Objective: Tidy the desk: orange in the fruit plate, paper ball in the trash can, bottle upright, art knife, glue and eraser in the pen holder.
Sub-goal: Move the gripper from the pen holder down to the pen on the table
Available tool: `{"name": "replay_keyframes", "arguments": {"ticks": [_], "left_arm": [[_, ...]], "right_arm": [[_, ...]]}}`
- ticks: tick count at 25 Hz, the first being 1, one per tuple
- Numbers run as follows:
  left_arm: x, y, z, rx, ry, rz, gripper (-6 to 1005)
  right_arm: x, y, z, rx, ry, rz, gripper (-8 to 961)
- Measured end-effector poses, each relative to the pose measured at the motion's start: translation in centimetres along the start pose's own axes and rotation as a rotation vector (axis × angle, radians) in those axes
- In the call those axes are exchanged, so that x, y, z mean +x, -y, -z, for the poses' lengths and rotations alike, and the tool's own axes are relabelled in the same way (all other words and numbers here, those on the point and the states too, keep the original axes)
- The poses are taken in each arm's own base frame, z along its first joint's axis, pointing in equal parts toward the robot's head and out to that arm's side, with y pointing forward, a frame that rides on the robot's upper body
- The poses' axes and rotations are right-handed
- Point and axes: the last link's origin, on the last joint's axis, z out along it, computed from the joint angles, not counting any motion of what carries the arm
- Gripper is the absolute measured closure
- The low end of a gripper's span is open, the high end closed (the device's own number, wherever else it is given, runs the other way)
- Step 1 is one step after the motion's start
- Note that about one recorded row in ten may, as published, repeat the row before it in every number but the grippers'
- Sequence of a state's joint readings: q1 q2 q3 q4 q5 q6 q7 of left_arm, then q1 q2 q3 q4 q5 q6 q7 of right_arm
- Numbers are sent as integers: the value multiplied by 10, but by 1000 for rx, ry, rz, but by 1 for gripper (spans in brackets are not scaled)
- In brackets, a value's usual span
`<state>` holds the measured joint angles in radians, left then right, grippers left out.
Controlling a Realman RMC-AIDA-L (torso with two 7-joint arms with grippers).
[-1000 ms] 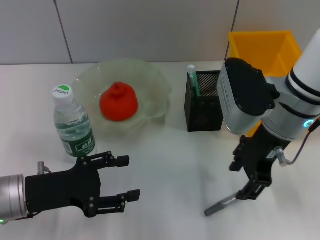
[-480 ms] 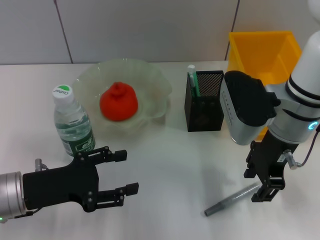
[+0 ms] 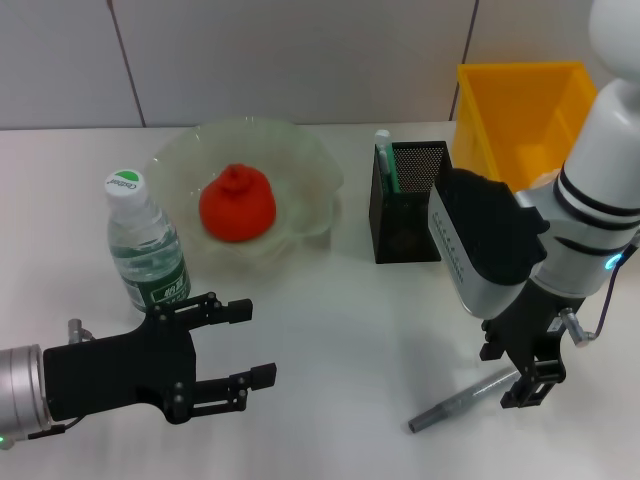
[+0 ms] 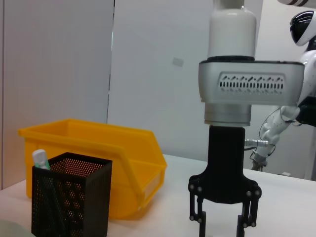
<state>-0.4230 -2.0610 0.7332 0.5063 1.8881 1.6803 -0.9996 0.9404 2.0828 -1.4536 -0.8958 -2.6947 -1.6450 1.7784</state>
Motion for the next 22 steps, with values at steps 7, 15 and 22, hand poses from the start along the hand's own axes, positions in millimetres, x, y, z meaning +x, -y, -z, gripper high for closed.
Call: {"name": "replay_keyframes", "arguments": {"ticks": [7,15,22], "left_arm": [[0,0,2,5,-7,2,229],[1,0,3,14,-20,5,233],[1,0,3,14,-23,7,234]], "right_arm": [[-2,2,-7,8,-16,46,404],[-5,3,-10,10,-29,77,456],[-5,3,-13,8,-40,86,511]]}}
